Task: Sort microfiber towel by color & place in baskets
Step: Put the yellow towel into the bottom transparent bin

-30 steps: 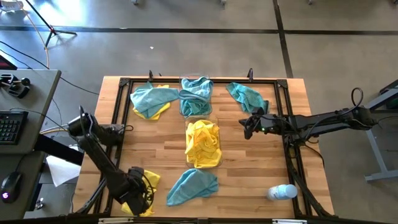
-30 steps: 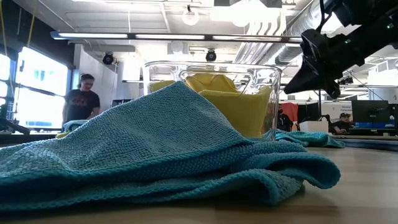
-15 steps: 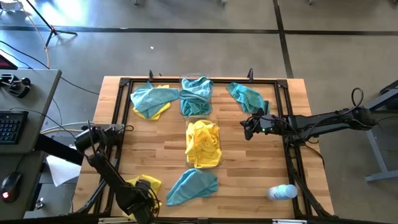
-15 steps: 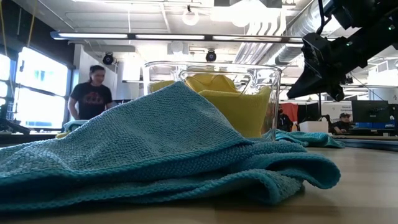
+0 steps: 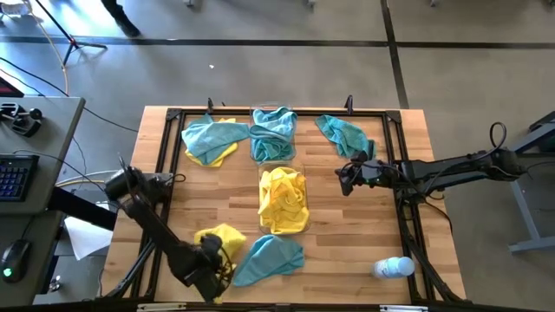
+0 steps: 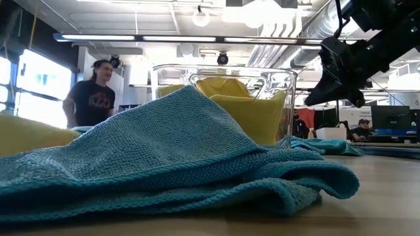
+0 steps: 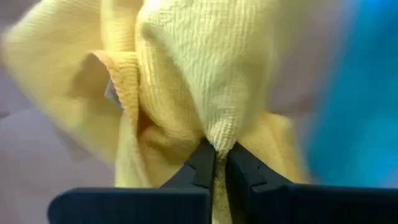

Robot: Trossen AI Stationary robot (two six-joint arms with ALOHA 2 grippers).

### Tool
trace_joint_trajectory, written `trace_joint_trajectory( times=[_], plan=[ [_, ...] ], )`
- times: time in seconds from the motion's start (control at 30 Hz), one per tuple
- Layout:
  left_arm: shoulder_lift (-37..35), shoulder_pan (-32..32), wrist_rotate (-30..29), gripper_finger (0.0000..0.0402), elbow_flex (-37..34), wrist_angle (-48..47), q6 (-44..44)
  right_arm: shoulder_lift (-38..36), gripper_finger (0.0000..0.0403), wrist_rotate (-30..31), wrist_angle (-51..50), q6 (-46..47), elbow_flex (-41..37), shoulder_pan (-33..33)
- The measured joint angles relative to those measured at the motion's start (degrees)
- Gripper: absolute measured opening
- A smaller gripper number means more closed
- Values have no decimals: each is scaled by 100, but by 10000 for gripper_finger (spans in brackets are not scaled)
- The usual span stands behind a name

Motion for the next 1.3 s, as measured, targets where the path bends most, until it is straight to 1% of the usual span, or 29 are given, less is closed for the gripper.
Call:
trace_joint_trajectory(
  times=[0.07, 0.17, 0.27, 0.33, 0.43, 0.57, 0.63, 0.7, 0.87, 0.97, 1.1, 1.17, 1.23, 1.3],
  plan=[
    [-337, 130, -358, 4, 281, -392, 173, 5, 0, -7, -144, 2, 0, 0],
    [-644, 368, -903, 2, 799, -1176, 580, 16, 0, -109, -420, -4, 0, 0],
    [-817, 677, -1546, 1, 1583, -1891, 1045, 28, 0, -207, -722, -81, 0, 0],
    [-817, 954, -1778, 1, 2136, -2260, 1495, 28, 0, -257, -873, -105, 0, 1],
    [-798, 1438, -1955, 1, 2733, -2128, 2546, 28, 0, -262, -1036, -107, 0, 2],
    [-813, 2093, -2147, 1, 3175, -1546, 3866, 28, 0, -263, -1097, -131, 0, 1],
    [-811, 2390, -2005, 1, 3260, -1169, 4323, 28, 0, -317, -1087, -263, 0, 2],
    [-811, 2660, -1632, 1, 3281, -824, 4577, 28, 0, -414, -1080, -426, 0, 2],
    [-647, 3053, -612, 0, 3292, -461, 4621, 28, 0, -601, -1090, -812, 0, 2],
    [-433, 3093, -449, 0, 3291, -240, 4647, 28, 0, -678, -1093, -1018, 0, 2],
    [-168, 3217, -250, 0, 3295, 738, 4782, 28, 0, -752, -1094, -1243, 0, 2],
    [23, 3282, -37, 0, 3416, 1086, 4803, 28, 0, -754, -1089, -1310, 0, 2],
    [224, 3328, 234, 0, 3639, 1175, 4764, 28, 0, -754, -1093, -1312, 0, 2],
    [413, 3316, 490, 0, 3918, 946, 4616, 28, 0, -756, -1089, -1312, 0, 2]
  ],
)
